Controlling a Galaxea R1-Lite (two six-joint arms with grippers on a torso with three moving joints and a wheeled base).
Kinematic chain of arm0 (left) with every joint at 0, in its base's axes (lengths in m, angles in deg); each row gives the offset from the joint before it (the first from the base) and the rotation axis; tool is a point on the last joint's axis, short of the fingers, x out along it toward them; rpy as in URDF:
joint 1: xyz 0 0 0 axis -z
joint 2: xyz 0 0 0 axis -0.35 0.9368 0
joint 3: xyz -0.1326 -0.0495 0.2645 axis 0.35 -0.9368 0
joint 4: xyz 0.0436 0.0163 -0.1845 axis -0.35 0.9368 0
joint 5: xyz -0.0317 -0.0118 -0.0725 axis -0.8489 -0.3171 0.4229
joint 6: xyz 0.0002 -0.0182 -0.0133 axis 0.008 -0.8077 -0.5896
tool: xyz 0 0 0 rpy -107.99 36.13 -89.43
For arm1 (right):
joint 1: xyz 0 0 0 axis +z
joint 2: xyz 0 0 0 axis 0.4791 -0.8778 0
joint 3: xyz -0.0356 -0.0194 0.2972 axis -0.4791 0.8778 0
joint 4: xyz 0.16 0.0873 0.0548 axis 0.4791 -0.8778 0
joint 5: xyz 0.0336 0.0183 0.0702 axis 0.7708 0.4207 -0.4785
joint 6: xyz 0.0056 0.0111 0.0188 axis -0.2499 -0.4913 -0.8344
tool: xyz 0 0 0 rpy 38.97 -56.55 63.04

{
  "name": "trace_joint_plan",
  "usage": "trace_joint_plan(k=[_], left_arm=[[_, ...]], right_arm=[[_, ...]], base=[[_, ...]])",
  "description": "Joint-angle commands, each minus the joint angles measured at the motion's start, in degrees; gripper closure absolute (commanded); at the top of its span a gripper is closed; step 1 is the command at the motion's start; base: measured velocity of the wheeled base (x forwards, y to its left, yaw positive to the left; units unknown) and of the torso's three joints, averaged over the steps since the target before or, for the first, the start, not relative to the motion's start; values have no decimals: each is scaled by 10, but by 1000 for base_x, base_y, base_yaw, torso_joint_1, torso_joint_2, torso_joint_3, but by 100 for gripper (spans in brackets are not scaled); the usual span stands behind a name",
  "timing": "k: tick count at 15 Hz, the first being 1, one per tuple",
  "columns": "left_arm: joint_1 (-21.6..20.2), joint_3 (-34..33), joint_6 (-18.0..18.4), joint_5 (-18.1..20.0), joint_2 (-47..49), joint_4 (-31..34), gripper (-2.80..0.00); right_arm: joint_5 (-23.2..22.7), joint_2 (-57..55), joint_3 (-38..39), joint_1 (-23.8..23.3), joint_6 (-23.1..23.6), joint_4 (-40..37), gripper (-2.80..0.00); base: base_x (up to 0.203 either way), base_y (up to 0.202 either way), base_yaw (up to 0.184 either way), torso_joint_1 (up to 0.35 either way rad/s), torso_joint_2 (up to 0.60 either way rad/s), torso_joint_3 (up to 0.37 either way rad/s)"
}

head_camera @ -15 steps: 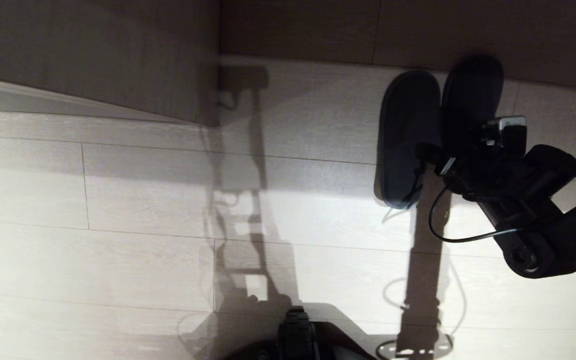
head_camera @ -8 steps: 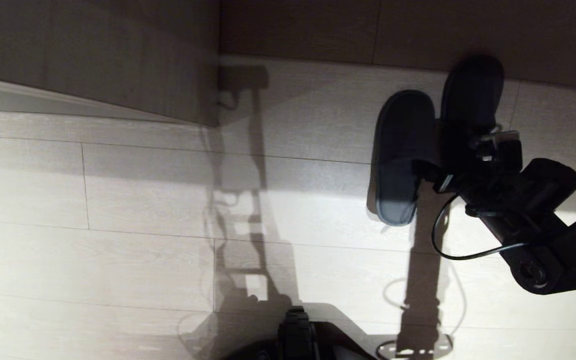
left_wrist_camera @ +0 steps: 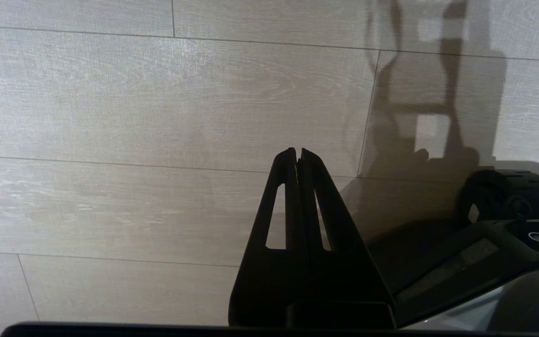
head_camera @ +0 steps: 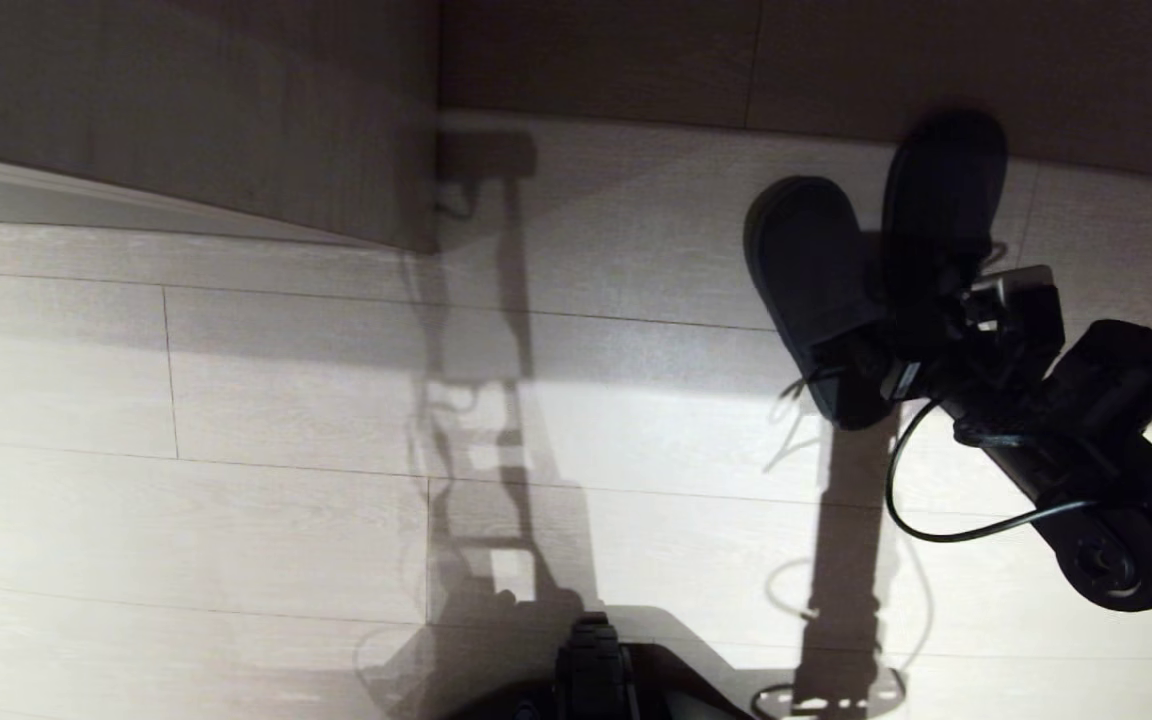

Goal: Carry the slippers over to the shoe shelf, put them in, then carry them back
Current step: Place the slippers on the floor

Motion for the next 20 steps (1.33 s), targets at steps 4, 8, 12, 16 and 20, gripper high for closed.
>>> trace_joint_plan(k=[4,8,12,16,20], left_arm=[[0,0,0,0,0,0,0],[0,0,0,0,-1,0,0],[0,0,0,0,-1,0,0],[0,0,0,0,0,0,0],[0,0,0,0,0,0,0]], right_arm=[[-29,61,60,0,0,5,-280],[-49,111,122,11,-4,16,-280],[-48,110,108,74,-4,10,0],[-36,63,66,128,14,-36,0],[19,-4,-36,129,29,-44,0]], base=[[0,0,0,0,0,0],[0,0,0,0,0,0],[0,0,0,0,0,0],[0,0,0,0,0,0],[0,0,0,0,0,0]])
